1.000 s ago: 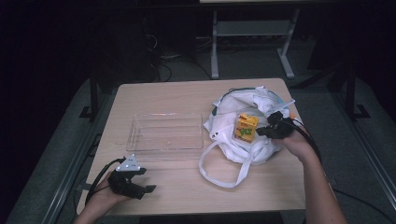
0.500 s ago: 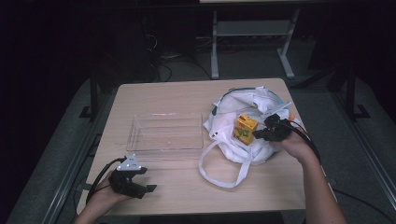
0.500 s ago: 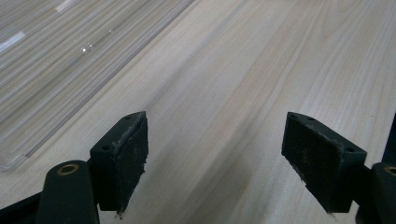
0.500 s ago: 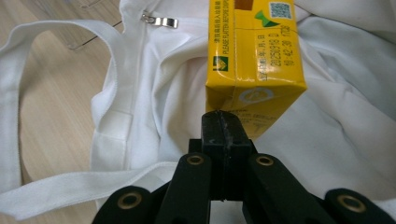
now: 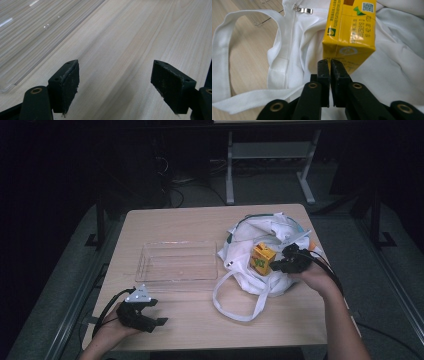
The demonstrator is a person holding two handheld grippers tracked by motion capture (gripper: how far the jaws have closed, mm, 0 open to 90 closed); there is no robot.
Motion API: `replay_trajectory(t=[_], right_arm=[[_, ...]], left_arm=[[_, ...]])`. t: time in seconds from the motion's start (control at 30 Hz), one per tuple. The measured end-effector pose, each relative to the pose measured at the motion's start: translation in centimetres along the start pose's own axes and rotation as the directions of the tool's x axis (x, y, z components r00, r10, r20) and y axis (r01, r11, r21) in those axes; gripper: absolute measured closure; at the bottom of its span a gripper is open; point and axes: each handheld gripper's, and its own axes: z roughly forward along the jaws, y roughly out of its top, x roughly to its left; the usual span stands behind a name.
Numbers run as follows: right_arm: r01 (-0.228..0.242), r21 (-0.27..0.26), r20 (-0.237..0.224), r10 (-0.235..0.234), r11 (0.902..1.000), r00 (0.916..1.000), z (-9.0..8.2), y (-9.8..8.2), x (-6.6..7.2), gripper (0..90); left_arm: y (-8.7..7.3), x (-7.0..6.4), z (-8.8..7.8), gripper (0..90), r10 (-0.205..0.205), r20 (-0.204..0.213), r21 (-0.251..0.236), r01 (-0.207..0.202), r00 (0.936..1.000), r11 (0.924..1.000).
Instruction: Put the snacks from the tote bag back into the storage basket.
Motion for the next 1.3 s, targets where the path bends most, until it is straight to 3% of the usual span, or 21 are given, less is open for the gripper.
replay_trajectory(t=[0.03, 0.3, 0.4, 0.67, 1.3], right_arm=[[-0.003, 0.002, 0.006, 0.003, 1.0000, 1.0000, -0.2, 0.0, 0.0, 80.5], [-0.057, 0.007, 0.062, 0.056, 0.9983, 0.9965, -2.8, 0.6, 0.3, 56.1], [-0.048, 0.070, 0.075, 0.043, 0.9964, 0.9963, -3.2, 1.5, 0.1, 51.2], [-0.024, 0.152, 0.089, 0.011, 0.9881, 0.9960, -2.9, 3.7, 0.1, 45.6], [-0.018, 0.190, 0.118, -0.005, 0.9816, 0.9930, -1.2, 6.8, -0.1, 42.0]], left_arm=[[0.0, -0.1, 0.0, 22.5, -0.016, 0.003, -0.004, 0.016, 0.9999, 0.9999], [0.0, 0.0, 0.0, 22.4, -0.019, 0.000, -0.003, 0.019, 0.9998, 0.9998], [0.1, 0.0, 0.0, 22.4, -0.009, -0.002, -0.002, 0.009, 1.0000, 1.0000], [0.0, 0.2, -0.1, 22.4, -0.022, 0.000, -0.004, 0.022, 0.9998, 0.9997], [0.1, 0.0, 0.0, 22.3, -0.012, 0.012, -0.010, 0.012, 0.9999, 0.9999]])
